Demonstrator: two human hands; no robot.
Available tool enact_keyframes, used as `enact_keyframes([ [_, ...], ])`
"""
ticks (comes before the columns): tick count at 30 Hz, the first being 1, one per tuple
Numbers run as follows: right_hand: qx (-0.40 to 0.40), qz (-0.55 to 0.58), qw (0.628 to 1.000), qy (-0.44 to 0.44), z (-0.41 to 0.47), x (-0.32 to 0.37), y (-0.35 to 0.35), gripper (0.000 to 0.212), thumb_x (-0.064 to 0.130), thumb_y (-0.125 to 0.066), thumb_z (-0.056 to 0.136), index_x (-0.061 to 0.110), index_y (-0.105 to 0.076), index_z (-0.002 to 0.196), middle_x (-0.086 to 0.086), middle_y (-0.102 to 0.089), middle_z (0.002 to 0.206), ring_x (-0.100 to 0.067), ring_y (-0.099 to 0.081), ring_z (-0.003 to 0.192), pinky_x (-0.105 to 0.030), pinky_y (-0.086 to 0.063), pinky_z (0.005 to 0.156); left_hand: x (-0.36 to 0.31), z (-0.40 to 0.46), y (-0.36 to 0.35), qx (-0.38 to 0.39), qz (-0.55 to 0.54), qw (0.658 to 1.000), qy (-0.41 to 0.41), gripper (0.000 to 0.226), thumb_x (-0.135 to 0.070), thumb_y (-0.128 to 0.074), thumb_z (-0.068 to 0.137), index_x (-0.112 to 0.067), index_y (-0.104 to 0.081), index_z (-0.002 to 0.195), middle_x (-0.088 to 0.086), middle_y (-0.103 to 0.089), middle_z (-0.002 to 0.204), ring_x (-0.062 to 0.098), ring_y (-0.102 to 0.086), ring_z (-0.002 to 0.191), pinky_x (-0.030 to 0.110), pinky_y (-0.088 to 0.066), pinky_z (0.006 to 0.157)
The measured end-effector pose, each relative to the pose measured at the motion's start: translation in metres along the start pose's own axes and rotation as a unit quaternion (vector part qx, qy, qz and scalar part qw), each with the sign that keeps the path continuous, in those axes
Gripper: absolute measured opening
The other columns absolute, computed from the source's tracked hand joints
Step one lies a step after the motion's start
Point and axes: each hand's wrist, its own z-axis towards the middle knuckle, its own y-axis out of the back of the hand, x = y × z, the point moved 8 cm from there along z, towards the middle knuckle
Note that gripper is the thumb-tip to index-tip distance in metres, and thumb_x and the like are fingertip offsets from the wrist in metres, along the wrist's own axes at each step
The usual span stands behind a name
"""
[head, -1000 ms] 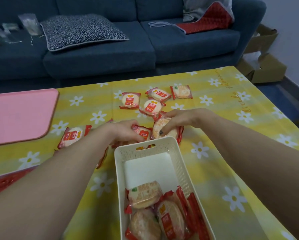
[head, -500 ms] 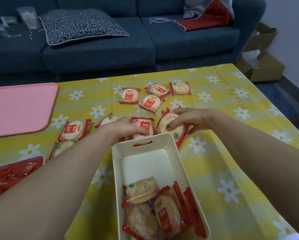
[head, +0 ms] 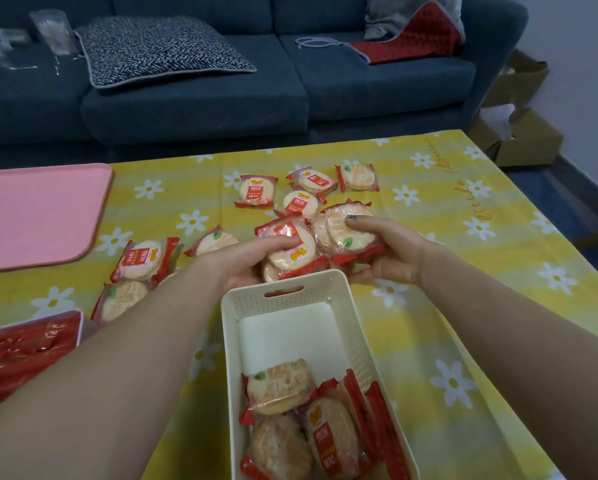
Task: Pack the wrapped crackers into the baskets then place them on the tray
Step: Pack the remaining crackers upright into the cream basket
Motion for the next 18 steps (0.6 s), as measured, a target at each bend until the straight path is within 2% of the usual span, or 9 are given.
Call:
enact_keyframes([
  [3, 0.010, 0.031, 0.999, -0.006, 0.003, -0.007, -0.007, 0.047, 0.027, -0.072, 0.084, 0.009, -0.061, 0.126, -0.020, -0.071, 0.118, -0.038, -0.067, 0.111, -0.067, -0.046, 0.097, -0.004, -0.005, -0.009, 0.036, -0.006, 0.999, 0.010, 0.023, -0.024, -0.071, 0.092, -0.008, -0.073, 0.108, 0.014, -0.076, 0.106, 0.026, -0.075, 0.085, 0.040, -0.058, 0.086],
  [5, 0.018, 0.038, 0.999, -0.014, 0.002, -0.009, -0.009, 0.045, 0.028, -0.070, 0.086, 0.008, -0.061, 0.125, -0.020, -0.070, 0.119, -0.038, -0.066, 0.113, -0.066, -0.046, 0.099, -0.008, -0.008, -0.010, 0.044, -0.007, 0.999, 0.005, 0.031, -0.023, -0.071, 0.091, -0.007, -0.069, 0.118, 0.016, -0.075, 0.111, 0.028, -0.074, 0.091, 0.043, -0.056, 0.092],
  [7, 0.017, 0.039, 0.999, -0.019, 0.001, -0.010, -0.011, 0.045, 0.030, -0.069, 0.086, 0.008, -0.060, 0.124, -0.021, -0.070, 0.118, -0.038, -0.067, 0.111, -0.064, -0.048, 0.098, -0.010, -0.008, -0.011, 0.044, -0.002, 0.999, 0.003, 0.031, -0.023, -0.070, 0.092, -0.006, -0.068, 0.118, 0.016, -0.075, 0.109, 0.028, -0.074, 0.091, 0.043, -0.056, 0.094],
  [8, 0.017, 0.041, 0.999, -0.017, 0.000, -0.010, -0.012, 0.045, 0.030, -0.069, 0.087, 0.008, -0.060, 0.125, -0.021, -0.070, 0.118, -0.038, -0.067, 0.110, -0.063, -0.050, 0.096, -0.011, -0.007, -0.011, 0.040, -0.002, 0.999, -0.002, 0.028, -0.022, -0.069, 0.093, -0.006, -0.068, 0.116, 0.016, -0.076, 0.107, 0.027, -0.074, 0.090, 0.042, -0.057, 0.092],
  [11, 0.005, 0.048, 0.999, 0.023, -0.002, 0.003, -0.016, 0.049, 0.031, -0.069, 0.088, 0.008, -0.060, 0.129, -0.020, -0.070, 0.120, -0.040, -0.066, 0.113, -0.066, -0.048, 0.096, -0.021, -0.009, -0.014, 0.021, -0.011, 0.999, -0.038, 0.024, -0.021, -0.069, 0.093, -0.008, -0.067, 0.114, 0.013, -0.077, 0.102, 0.026, -0.076, 0.085, 0.041, -0.064, 0.070],
  [14, -0.004, 0.054, 0.994, 0.098, -0.017, 0.035, -0.028, 0.048, 0.031, -0.070, 0.086, 0.011, -0.063, 0.129, -0.018, -0.068, 0.125, -0.038, -0.063, 0.118, -0.065, -0.046, 0.099, -0.049, -0.027, -0.016, 0.003, -0.010, 0.995, -0.095, 0.032, -0.024, -0.070, 0.092, -0.009, -0.065, 0.119, 0.014, -0.077, 0.108, 0.026, -0.076, 0.095, 0.046, -0.063, 0.078],
  [18, 0.022, 0.072, 0.982, 0.173, -0.055, 0.075, -0.055, 0.034, 0.031, -0.069, 0.087, 0.015, -0.067, 0.117, -0.011, -0.072, 0.108, -0.028, -0.068, 0.101, -0.061, -0.051, 0.096, -0.086, -0.079, -0.021, 0.000, 0.004, 0.986, -0.167, 0.027, -0.026, -0.069, 0.092, -0.010, -0.069, 0.113, 0.012, -0.077, 0.109, 0.025, -0.075, 0.097, 0.042, -0.063, 0.078],
])
